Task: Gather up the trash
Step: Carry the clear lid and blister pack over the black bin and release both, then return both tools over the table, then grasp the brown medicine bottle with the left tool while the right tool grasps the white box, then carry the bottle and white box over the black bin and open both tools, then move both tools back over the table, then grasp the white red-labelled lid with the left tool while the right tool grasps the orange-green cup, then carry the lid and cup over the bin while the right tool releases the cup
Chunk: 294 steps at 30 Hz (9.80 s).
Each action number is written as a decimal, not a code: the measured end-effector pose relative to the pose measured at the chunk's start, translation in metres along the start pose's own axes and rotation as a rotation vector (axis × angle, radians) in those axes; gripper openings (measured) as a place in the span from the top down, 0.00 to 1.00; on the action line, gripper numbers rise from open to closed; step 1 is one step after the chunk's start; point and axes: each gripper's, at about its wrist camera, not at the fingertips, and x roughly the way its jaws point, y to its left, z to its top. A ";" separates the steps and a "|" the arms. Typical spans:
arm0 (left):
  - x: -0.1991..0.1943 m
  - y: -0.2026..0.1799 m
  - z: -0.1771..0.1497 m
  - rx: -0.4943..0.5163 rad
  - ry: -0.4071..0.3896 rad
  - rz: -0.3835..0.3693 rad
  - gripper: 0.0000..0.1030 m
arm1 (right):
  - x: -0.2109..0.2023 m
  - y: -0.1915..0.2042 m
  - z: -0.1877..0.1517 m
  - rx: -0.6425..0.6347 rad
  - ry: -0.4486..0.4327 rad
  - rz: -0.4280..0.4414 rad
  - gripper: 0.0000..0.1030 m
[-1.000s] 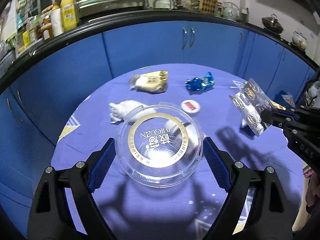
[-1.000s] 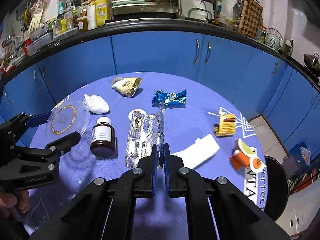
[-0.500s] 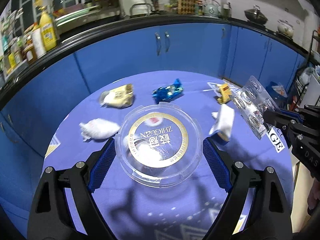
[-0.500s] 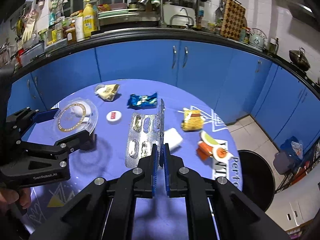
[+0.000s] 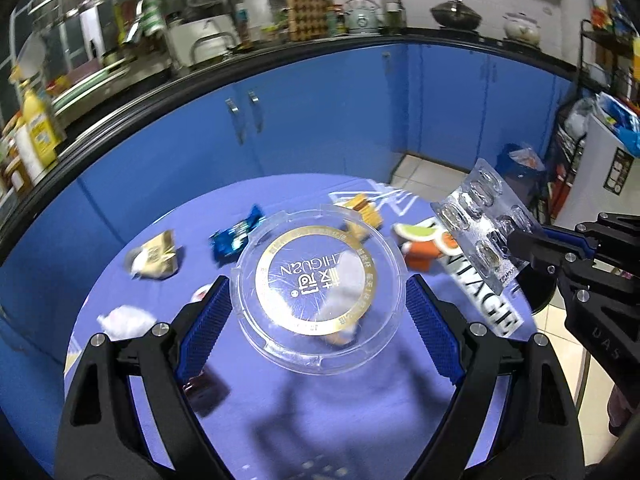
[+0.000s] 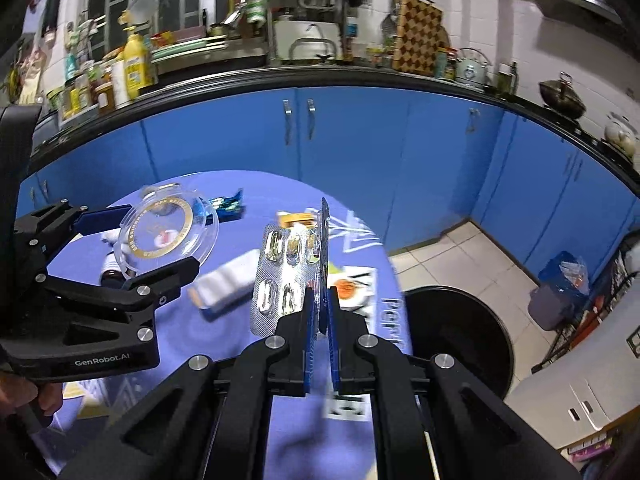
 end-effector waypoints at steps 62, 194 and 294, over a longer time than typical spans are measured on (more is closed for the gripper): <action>0.062 -0.049 0.046 0.035 0.055 -0.100 0.04 | 0.026 -0.094 -0.014 0.131 0.022 -0.171 0.20; 0.069 -0.164 0.115 0.169 -0.027 -0.259 0.41 | 0.024 -0.183 -0.036 0.253 0.039 -0.270 0.27; 0.067 0.038 0.005 -0.058 0.097 -0.067 0.61 | 0.067 -0.024 0.007 0.012 0.115 -0.069 0.66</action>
